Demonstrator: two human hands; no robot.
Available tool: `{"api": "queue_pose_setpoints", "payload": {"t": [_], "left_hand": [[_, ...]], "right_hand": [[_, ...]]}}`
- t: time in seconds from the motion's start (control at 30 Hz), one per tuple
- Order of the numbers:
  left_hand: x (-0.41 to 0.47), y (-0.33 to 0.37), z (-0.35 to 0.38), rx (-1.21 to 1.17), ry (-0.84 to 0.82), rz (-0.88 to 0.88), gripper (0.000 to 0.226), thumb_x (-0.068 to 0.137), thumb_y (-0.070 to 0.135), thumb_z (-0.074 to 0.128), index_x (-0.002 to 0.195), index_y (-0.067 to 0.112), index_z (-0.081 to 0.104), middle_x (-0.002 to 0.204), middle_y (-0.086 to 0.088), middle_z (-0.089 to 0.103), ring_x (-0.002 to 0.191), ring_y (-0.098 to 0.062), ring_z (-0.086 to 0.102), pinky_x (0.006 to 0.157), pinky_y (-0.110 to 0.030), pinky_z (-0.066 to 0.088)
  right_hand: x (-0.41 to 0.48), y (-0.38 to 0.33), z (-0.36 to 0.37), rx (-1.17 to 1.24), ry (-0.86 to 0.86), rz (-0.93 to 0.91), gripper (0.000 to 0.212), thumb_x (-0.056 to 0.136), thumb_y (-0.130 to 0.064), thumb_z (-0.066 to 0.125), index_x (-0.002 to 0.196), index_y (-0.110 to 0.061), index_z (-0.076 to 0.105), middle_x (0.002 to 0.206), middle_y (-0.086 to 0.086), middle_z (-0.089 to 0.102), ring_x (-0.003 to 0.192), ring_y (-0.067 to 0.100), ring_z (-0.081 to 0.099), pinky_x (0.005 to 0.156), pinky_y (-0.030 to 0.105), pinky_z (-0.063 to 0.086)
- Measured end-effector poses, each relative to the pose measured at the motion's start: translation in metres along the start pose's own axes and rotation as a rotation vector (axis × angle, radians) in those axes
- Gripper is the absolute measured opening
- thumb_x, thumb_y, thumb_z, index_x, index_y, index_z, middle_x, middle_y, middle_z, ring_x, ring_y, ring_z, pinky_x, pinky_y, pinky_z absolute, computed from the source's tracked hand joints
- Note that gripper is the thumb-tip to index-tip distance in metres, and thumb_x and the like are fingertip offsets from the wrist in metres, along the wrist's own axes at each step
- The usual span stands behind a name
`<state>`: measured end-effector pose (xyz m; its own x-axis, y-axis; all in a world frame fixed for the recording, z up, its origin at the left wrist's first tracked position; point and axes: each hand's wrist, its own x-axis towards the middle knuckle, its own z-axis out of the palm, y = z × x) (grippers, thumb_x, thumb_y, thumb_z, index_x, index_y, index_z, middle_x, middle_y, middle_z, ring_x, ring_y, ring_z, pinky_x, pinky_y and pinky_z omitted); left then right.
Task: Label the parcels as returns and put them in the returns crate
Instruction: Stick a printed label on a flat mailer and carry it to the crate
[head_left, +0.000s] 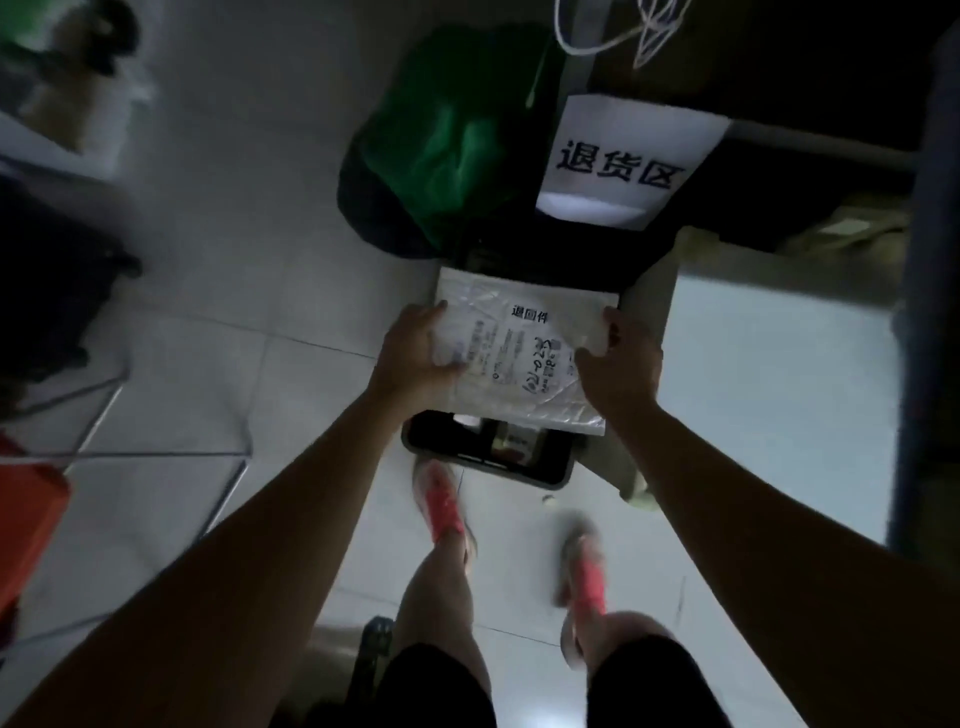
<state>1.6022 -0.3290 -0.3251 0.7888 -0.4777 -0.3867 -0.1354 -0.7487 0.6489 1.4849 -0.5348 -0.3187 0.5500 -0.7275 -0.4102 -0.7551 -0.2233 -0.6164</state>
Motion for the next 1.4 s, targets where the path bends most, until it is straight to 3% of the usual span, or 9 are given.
{"api": "queue_pose_setpoints", "payload": {"t": [0.23, 0.33, 0.47, 0.6, 0.67, 0.77, 0.87, 1.07, 1.4], "left_hand": [[0.171, -0.098, 0.101, 0.042, -0.102, 0.069, 0.079, 0.081, 0.013, 0.08, 0.149, 0.009, 0.041, 0.139, -0.012, 0.047, 0.114, -0.014, 0.05, 0.091, -0.015, 0.037], [0.225, -0.143, 0.16, 0.049, -0.079, 0.097, 0.074, 0.082, 0.002, 0.075, 0.148, 0.003, 0.04, 0.143, -0.017, 0.042, 0.128, -0.023, 0.047, 0.097, -0.015, 0.037], [0.282, -0.204, 0.235, 0.118, -0.083, 0.102, 0.072, 0.085, 0.001, 0.072, 0.149, 0.003, 0.038, 0.144, -0.017, 0.04, 0.127, -0.023, 0.046, 0.088, -0.001, 0.03], [0.313, -0.252, 0.3, 0.125, -0.079, 0.044, 0.077, 0.089, 0.007, 0.07, 0.155, 0.012, 0.029, 0.158, -0.009, 0.03, 0.145, -0.022, 0.028, 0.106, -0.008, 0.018], [0.324, -0.271, 0.322, 0.14, -0.085, 0.016, 0.076, 0.091, 0.008, 0.068, 0.155, 0.015, 0.028, 0.162, -0.006, 0.024, 0.149, -0.02, 0.022, 0.103, -0.005, 0.01], [0.335, -0.286, 0.336, 0.202, -0.047, 0.009, 0.073, 0.091, 0.01, 0.068, 0.154, 0.018, 0.031, 0.16, -0.008, 0.028, 0.146, -0.021, 0.028, 0.101, -0.008, 0.02], [0.331, -0.283, 0.328, 0.365, -0.065, 0.071, 0.064, 0.092, 0.023, 0.067, 0.148, 0.015, 0.037, 0.152, -0.014, 0.038, 0.141, -0.03, 0.035, 0.102, -0.03, 0.04], [0.29, -0.227, 0.273, 0.699, -0.112, 0.158, 0.068, 0.087, 0.042, 0.068, 0.143, 0.014, 0.04, 0.147, -0.012, 0.041, 0.134, -0.032, 0.04, 0.098, -0.044, 0.044], [0.198, -0.043, 0.078, 0.746, -0.189, 0.331, 0.065, 0.086, 0.033, 0.069, 0.143, 0.016, 0.041, 0.142, -0.01, 0.046, 0.13, -0.03, 0.045, 0.098, -0.04, 0.043]], "right_hand": [[0.153, 0.088, 0.131, -0.041, 0.073, 0.005, 0.068, 0.079, -0.02, 0.08, 0.141, -0.018, 0.052, 0.133, 0.008, 0.06, 0.118, 0.024, 0.059, 0.093, 0.023, 0.045], [0.207, 0.138, 0.192, -0.007, 0.082, -0.001, 0.069, 0.082, -0.013, 0.076, 0.144, -0.011, 0.047, 0.142, 0.012, 0.05, 0.127, 0.026, 0.051, 0.101, 0.026, 0.042], [0.265, 0.203, 0.266, 0.015, 0.064, -0.029, 0.069, 0.082, -0.006, 0.077, 0.142, -0.002, 0.045, 0.143, 0.019, 0.046, 0.131, 0.029, 0.047, 0.106, 0.024, 0.036], [0.302, 0.256, 0.318, 0.001, 0.051, -0.009, 0.069, 0.081, -0.003, 0.078, 0.142, -0.004, 0.047, 0.142, 0.018, 0.046, 0.132, 0.028, 0.044, 0.103, 0.017, 0.03], [0.316, 0.275, 0.337, 0.017, 0.034, -0.009, 0.072, 0.078, 0.0, 0.079, 0.142, -0.003, 0.047, 0.145, 0.018, 0.044, 0.135, 0.028, 0.042, 0.109, 0.022, 0.031], [0.326, 0.292, 0.351, -0.035, -0.015, 0.015, 0.072, 0.076, -0.002, 0.082, 0.14, -0.001, 0.049, 0.145, 0.018, 0.046, 0.135, 0.029, 0.043, 0.112, 0.032, 0.035], [0.325, 0.29, 0.35, -0.198, -0.047, -0.001, 0.066, 0.078, -0.015, 0.082, 0.136, -0.004, 0.054, 0.14, 0.017, 0.053, 0.13, 0.03, 0.049, 0.108, 0.035, 0.04], [0.267, 0.235, 0.302, -0.58, -0.227, -0.041, 0.075, 0.077, -0.032, 0.08, 0.143, -0.023, 0.047, 0.15, 0.008, 0.04, 0.134, 0.031, 0.041, 0.104, 0.044, 0.044], [0.131, 0.039, 0.134, -0.59, -0.23, -0.036, 0.07, 0.082, -0.032, 0.074, 0.145, -0.033, 0.043, 0.158, -0.01, 0.027, 0.142, 0.023, 0.028, 0.11, 0.044, 0.031]]}}
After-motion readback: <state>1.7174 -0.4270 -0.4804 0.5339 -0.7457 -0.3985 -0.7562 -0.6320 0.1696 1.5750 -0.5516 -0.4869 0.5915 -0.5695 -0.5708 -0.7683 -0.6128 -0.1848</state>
